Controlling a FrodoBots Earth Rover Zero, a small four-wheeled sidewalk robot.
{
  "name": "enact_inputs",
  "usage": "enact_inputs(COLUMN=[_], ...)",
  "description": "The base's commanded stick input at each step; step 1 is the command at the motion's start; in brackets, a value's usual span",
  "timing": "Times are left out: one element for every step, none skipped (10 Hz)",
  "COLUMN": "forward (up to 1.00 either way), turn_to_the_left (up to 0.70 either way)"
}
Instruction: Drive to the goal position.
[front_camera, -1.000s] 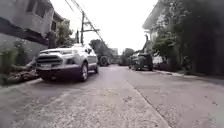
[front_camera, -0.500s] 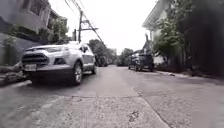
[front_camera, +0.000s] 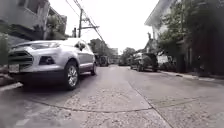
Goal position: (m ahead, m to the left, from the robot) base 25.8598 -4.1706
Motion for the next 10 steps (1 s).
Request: enact_inputs(forward=[1.00, 1.00, 1.00, 1.00, 1.00, 1.00, 1.00, 1.00, 1.00, 1.00], turn_to_the_left=[0.23, 0.07, 0.00, 0.00, 0.00, 0.00, 0.00, 0.00, 0.08, 0.27])
